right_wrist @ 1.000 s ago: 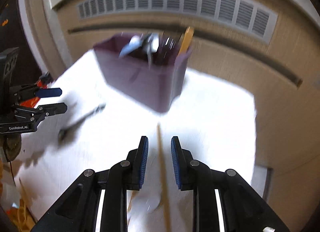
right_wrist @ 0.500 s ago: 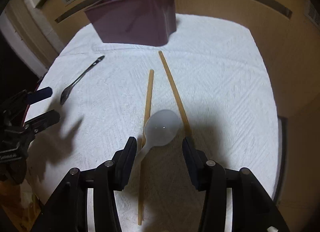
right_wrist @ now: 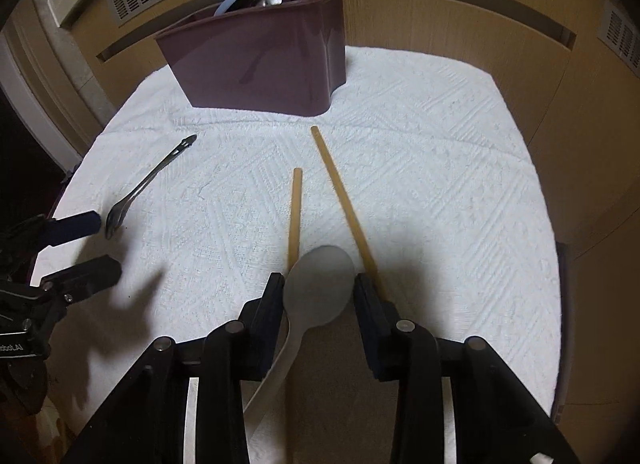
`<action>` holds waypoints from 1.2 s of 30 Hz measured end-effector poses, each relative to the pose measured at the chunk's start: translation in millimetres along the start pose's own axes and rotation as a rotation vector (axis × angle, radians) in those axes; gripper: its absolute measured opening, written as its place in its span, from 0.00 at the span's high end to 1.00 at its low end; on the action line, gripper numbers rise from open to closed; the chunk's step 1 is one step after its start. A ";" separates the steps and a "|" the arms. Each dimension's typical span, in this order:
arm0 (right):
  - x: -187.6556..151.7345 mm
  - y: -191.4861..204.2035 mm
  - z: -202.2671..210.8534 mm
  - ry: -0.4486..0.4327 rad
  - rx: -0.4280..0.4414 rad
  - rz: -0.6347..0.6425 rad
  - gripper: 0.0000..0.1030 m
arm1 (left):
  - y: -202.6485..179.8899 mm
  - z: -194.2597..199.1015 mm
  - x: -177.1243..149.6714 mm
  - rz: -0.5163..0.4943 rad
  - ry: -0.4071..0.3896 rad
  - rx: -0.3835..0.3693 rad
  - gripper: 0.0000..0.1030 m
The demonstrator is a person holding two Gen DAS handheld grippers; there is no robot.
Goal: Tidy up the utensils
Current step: 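Grasp the white plastic spoon with the right tool while the left grasps a chopstick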
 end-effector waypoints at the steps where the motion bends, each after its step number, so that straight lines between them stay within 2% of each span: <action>1: -0.5 -2.8 4.9 -0.011 0.007 0.002 0.68 | -8.7 -4.1 5.4 0.008 0.015 -0.025 0.28; 3: -0.7 -8.2 14.5 -0.033 0.010 0.010 0.68 | -24.7 -15.3 17.5 0.029 0.044 -0.052 0.28; 6: 3.0 -18.0 33.7 -0.073 -0.006 0.033 0.68 | -42.1 -32.0 35.2 0.062 0.066 -0.034 0.29; 8: 3.6 -25.7 38.9 -0.080 -0.019 0.039 0.68 | -51.7 -44.0 46.9 0.081 0.074 0.007 0.37; 10: 0.4 -32.8 41.6 -0.081 -0.025 0.043 0.68 | -61.9 -56.6 57.8 0.070 0.080 0.087 0.53; 13: -6.8 -40.3 42.9 -0.081 -0.023 0.042 0.68 | -76.5 -71.9 66.0 0.041 0.110 0.166 0.61; 20: -15.1 -43.3 44.6 -0.114 -0.023 0.047 0.68 | -106.9 -82.4 64.6 -0.024 0.173 0.230 0.64; 23: -15.5 -43.4 45.8 -0.129 -0.021 0.055 0.68 | -114.3 -84.5 64.5 -0.034 0.172 0.257 0.64; 28: -20.6 -47.3 48.3 -0.141 -0.013 0.047 0.68 | -112.3 -87.5 63.8 -0.051 0.182 0.241 0.64; 30: -21.5 -48.7 48.7 -0.143 -0.013 0.040 0.68 | -112.4 -86.8 62.1 -0.062 0.169 0.243 0.64; 31: -21.5 -49.1 48.7 -0.144 -0.015 0.037 0.68 | -113.3 -85.9 60.1 -0.071 0.152 0.245 0.67; 32: -21.1 -49.2 49.3 -0.147 -0.016 0.035 0.68 | -115.1 -84.1 57.1 -0.089 0.127 0.246 0.71; 33: -21.3 -48.6 50.2 -0.149 -0.017 0.036 0.68 | -117.0 -81.9 52.8 -0.108 0.105 0.241 0.84; 34: -20.8 -47.4 51.3 -0.152 -0.020 0.038 0.67 | -120.8 -80.8 48.1 -0.133 0.075 0.228 0.89; 36: -20.6 -44.7 54.1 -0.156 -0.025 0.045 0.67 | -123.9 -75.1 38.2 -0.177 0.023 0.221 0.91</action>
Point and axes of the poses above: each gripper's, at about its wrist camera, not at the fingertips, and z roughly against the way its jaws point, y to its left, x to its top, the point moved 1 cm from there along -z, roughly the way its jaws point, and after that the axes turned 9 degrees about x, right-handed, at the moved point
